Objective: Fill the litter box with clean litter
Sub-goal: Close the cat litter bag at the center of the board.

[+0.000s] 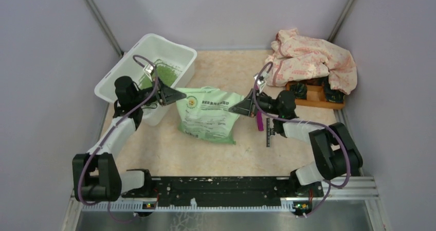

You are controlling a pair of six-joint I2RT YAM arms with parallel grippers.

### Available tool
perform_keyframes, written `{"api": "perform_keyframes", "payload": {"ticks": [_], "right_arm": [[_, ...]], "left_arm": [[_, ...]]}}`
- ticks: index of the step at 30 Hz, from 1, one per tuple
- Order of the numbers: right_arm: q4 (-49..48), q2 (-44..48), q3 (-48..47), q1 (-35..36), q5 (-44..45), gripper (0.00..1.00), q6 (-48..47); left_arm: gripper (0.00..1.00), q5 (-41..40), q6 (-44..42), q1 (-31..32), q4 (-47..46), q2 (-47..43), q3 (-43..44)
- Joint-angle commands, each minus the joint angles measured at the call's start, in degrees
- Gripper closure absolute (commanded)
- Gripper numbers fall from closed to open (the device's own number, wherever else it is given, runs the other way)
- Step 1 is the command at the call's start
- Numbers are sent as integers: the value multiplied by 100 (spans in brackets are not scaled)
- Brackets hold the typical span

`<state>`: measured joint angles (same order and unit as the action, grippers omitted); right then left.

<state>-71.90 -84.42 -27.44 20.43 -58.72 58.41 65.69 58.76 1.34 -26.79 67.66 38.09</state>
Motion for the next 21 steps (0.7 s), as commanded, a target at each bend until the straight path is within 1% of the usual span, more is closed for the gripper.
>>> {"api": "perform_keyframes", "payload": {"ticks": [1, 3, 6, 7, 9, 11, 13, 14, 16, 17, 19, 21], "right_arm": [[3305, 584, -1260, -175, 127, 100, -1705], [3606, 502, -1555, -338, 158, 100, -2010], [3482, 440, -1803, -592, 303, 100, -2276], [3507, 469, -1864, -626, 424, 100, -2444], [3784, 524, -2063, -633, 462, 100, -2915], [3714, 651, -1955, -628, 564, 100, -3178], [3669, 815, -1650, -617, 584, 100, -3393], [3549, 911, -1348, -575, 627, 100, -3390], [3529, 1075, -1004, -386, 647, 100, -3461], [3675, 1146, -869, -223, 720, 100, -3572], [4081, 1281, -638, 115, 941, 100, -3827], [4303, 1316, -394, 302, 1135, 100, -3811]], "left_arm": [[91, 309, 92, 25, 23, 612, 901], [91, 365, 234, 29, -233, 999, 1174], [91, 423, 631, 33, -933, 1456, 1493], [91, 428, 814, 44, -1324, 1574, 1549], [90, 465, 1040, 50, -1897, 1729, 1576], [90, 464, 950, 50, -1987, 1724, 1409], [90, 382, 665, 59, -1722, 1582, 1002], [90, 330, 433, 59, -1464, 1462, 769], [90, 157, -164, 59, -589, 1108, 365], [90, 23, -639, 67, 69, 906, 143], [89, -261, -1342, 76, 1102, 488, -9], [89, -360, -1876, 77, 1931, 285, -35]]}}
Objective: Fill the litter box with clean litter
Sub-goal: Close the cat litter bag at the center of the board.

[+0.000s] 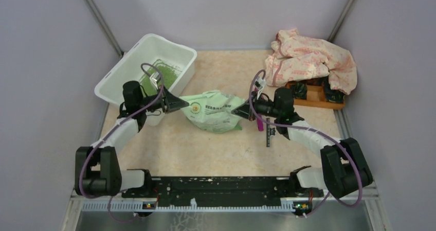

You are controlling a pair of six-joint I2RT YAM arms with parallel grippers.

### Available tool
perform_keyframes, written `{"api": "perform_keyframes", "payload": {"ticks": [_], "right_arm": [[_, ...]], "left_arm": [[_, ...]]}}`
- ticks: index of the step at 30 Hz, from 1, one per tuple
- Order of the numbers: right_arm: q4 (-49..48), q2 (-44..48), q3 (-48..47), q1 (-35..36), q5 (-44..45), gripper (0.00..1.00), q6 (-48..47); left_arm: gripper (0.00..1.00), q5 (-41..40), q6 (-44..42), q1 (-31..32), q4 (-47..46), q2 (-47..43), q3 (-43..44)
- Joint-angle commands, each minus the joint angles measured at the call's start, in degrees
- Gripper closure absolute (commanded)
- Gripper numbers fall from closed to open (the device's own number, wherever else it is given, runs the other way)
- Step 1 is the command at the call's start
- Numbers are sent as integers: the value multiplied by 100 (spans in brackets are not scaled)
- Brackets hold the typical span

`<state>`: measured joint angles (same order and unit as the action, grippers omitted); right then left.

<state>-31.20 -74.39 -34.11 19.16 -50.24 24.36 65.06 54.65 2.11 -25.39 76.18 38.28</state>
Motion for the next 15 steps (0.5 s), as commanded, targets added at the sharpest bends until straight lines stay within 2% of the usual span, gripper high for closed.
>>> {"api": "perform_keyframes", "payload": {"ticks": [1, 6, 11, 15], "right_arm": [[228, 301, 386, 441, 238, 100, -245], [574, 660, 848, 440, 204, 100, 399], [1291, 965, 1121, 440, 249, 100, 530], [1261, 962, 1483, 440, 147, 100, 605]], "left_arm": [[89, -369, -1675, 4, 2169, -637, -46], [88, -589, -2170, 0, 3336, -1079, -205], [86, -917, -2669, 0, 4302, -1539, -425], [86, -1060, -2647, 0, 4584, -1691, -458]]}}
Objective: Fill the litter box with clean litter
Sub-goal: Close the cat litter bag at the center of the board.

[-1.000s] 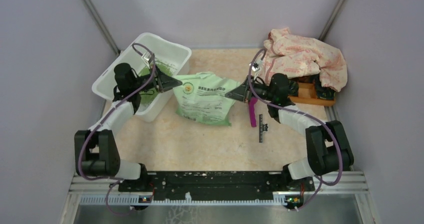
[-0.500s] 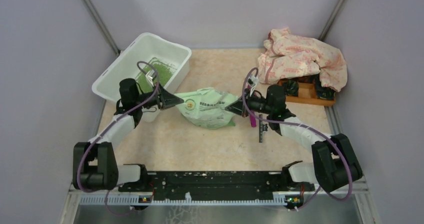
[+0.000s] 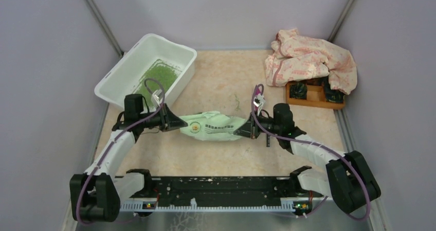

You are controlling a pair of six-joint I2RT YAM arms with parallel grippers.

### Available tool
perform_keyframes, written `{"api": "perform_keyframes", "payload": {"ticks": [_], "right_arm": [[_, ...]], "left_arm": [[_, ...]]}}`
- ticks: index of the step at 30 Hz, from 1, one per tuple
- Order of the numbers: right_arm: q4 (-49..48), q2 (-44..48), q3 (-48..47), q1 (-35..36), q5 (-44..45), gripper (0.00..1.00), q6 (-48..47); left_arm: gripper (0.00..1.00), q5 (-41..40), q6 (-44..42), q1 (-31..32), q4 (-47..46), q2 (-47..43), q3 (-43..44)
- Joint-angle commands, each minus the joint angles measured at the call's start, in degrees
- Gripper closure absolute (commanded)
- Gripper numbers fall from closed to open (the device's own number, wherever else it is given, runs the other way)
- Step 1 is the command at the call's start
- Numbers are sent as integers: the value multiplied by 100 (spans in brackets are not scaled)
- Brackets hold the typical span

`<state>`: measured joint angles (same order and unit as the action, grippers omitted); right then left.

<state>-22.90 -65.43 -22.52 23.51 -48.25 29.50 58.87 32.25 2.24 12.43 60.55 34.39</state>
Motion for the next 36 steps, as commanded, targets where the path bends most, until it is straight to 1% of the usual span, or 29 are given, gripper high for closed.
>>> {"api": "perform_keyframes", "payload": {"ticks": [1, 5, 6, 7, 8, 10, 12, 16, 17, 18, 21, 22, 23, 24, 25, 27, 28, 30, 32, 34, 36], "right_arm": [[424, 32, 384, 5, -86, 100, 125], [268, 30, 580, 11, -352, 100, 315], [152, 77, 603, 25, -424, 98, 380], [-5, 138, 633, 40, -491, 88, 488], [-220, 210, 643, 40, -545, 82, 595], [-362, 343, 609, 44, -631, 75, 713], [-522, 437, 600, 63, -671, 70, 778], [-604, 412, 567, 114, -590, 66, 705], [-618, 373, 539, 118, -604, 66, 692], [-669, 359, 534, 130, -610, 66, 718], [-729, 423, 463, 182, -583, 66, 706], [-629, 459, 433, 200, -536, 66, 662], [-541, 490, 363, 206, -481, 72, 605], [-472, 504, 318, 219, -476, 79, 563], [-441, 490, 278, 224, -468, 85, 543], [-434, 442, 236, 224, -485, 87, 550], [-447, 429, 216, 229, -499, 87, 569], [-526, 446, 201, 240, -530, 80, 612], [-555, 479, 162, 242, -557, 74, 656], [-583, 529, 121, 242, -602, 70, 683], [-597, 577, 88, 242, -613, 67, 714]], "left_arm": [[85, -563, -438, -13, 949, -161, -23], [84, -722, -508, -13, 1336, -220, -11], [84, -759, -510, -13, 1417, -226, -22], [84, -801, -472, -13, 1456, -242, -80], [84, -816, -432, -13, 1470, -261, -134], [84, -808, -390, -13, 1509, -295, -174], [83, -828, -367, -13, 1551, -320, -149], [81, -716, -204, -13, 1382, -378, -148], [79, -686, -184, -13, 1357, -381, -130], [73, -649, -177, -5, 1337, -378, -113], [48, -538, -134, 2, 1294, -411, -33], [43, -514, -106, 4, 1263, -443, -11], [40, -494, -79, 12, 1219, -466, 7], [40, -489, -60, 25, 1203, -466, 21], [40, -477, -49, 37, 1189, -457, 33], [40, -440, -1, 83, 1136, -417, 34], [40, -424, 51, 119, 1074, -417, 15], [42, -451, 208, 215, 892, -438, -37], [50, -448, 380, 308, 675, -452, -107], [64, -469, 456, 416, 569, -419, -103], [74, -495, 460, 472, 551, -372, -64]]}}
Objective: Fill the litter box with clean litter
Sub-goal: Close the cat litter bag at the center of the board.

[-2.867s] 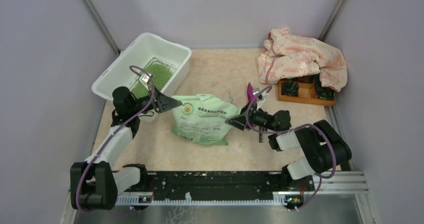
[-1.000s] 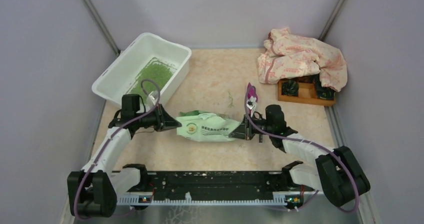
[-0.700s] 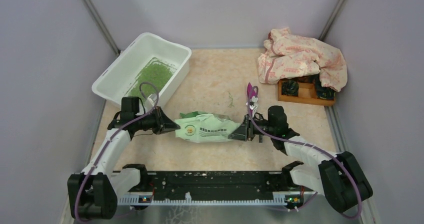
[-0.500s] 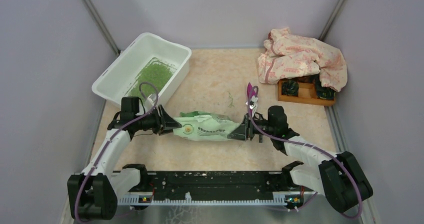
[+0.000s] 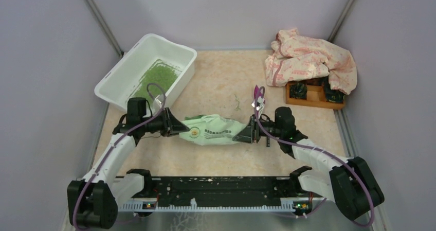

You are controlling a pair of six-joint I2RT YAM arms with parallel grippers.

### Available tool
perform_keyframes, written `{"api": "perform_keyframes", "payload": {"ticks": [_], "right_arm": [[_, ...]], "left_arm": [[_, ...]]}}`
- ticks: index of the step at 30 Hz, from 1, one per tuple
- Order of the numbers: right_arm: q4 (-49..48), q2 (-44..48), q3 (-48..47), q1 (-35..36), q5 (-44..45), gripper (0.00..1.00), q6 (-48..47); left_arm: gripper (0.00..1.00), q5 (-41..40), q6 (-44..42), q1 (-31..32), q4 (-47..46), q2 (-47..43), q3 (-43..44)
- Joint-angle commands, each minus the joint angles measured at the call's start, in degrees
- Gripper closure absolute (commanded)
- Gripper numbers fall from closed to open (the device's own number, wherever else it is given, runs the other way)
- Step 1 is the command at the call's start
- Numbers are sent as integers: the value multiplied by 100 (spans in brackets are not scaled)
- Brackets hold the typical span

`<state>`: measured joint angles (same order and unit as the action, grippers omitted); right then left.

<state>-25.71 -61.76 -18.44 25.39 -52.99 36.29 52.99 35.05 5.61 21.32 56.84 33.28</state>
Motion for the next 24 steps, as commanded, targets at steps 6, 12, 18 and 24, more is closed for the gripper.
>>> {"api": "perform_keyframes", "payload": {"ticks": [6, 12, 18, 24], "right_arm": [[-479, 262, -291, 54, -120, 80, 98], [-819, 152, -167, 39, -16, 100, 315], [-718, -303, 22, -71, -283, 100, 530], [100, -253, 320, -84, -347, 100, 347]], "left_arm": [[88, 226, 115, 142, -320, 59, 185], [90, 572, -117, 55, -197, 116, 443], [91, 797, -637, -120, 510, 272, 607], [86, 202, -777, -145, 1274, -19, 385]]}}
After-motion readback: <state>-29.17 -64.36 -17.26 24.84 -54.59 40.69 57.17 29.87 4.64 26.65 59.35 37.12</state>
